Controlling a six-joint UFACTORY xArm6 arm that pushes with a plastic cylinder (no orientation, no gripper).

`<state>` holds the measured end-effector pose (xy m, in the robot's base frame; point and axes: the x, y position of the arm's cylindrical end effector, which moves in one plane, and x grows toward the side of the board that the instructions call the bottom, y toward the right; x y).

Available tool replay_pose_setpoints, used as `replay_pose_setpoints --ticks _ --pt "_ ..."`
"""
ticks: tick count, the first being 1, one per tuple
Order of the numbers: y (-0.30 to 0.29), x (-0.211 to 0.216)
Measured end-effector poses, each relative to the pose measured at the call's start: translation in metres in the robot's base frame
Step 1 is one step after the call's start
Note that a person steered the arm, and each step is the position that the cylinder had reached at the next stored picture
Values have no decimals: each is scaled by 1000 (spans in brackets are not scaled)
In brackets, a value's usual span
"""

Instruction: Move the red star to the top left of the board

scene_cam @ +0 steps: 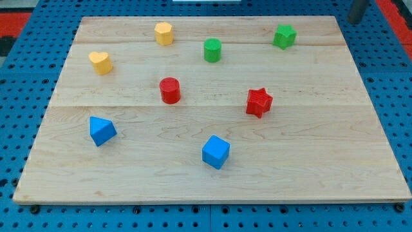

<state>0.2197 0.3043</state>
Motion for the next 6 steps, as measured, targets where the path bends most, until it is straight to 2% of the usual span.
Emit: replay_pose_setpoints --ticks 1,3,4,5,6 --pt "-15 76" --pt "-81 210" --pt "-120 225" --pt "-129 225" --pt "-190 225"
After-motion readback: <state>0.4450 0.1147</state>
